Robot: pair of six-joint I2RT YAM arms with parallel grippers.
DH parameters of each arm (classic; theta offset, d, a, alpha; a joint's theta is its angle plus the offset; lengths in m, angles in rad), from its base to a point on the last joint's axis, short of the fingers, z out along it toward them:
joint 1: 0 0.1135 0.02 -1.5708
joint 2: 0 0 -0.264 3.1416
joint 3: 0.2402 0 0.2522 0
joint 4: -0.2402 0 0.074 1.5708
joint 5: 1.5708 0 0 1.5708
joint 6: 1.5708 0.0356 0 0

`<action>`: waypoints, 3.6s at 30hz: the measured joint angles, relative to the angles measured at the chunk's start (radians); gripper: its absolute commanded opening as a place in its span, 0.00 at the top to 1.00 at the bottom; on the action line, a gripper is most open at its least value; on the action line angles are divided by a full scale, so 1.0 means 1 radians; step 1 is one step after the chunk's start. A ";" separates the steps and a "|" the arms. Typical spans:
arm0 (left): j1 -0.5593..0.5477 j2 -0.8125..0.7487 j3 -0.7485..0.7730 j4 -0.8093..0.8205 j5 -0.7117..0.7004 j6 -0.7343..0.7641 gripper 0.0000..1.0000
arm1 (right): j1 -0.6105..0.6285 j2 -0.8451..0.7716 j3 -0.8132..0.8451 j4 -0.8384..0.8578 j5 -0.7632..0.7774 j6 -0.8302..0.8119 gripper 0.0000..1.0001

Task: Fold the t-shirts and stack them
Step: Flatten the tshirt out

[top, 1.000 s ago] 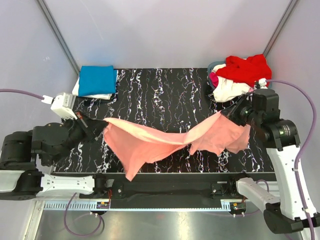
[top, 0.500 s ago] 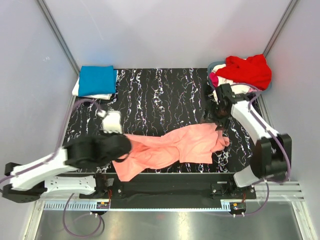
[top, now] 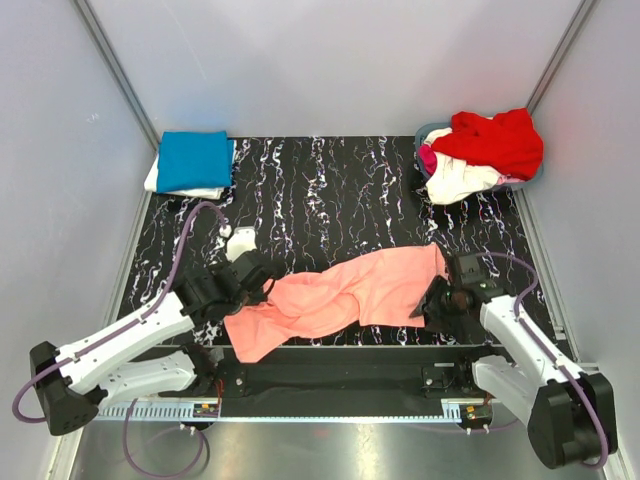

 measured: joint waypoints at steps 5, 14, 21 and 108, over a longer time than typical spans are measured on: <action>0.010 -0.002 -0.021 0.041 0.026 0.014 1.00 | 0.001 0.006 -0.044 0.012 0.010 0.029 0.36; 0.023 -0.022 -0.046 0.054 0.056 0.014 1.00 | 0.004 0.176 0.016 0.054 0.056 0.039 0.45; 0.024 -0.067 -0.054 0.063 0.058 0.014 1.00 | 0.022 0.246 0.055 0.089 0.074 0.023 0.85; 0.746 0.587 0.681 0.060 0.248 0.612 0.01 | -0.027 1.101 1.434 0.068 0.160 -0.295 0.09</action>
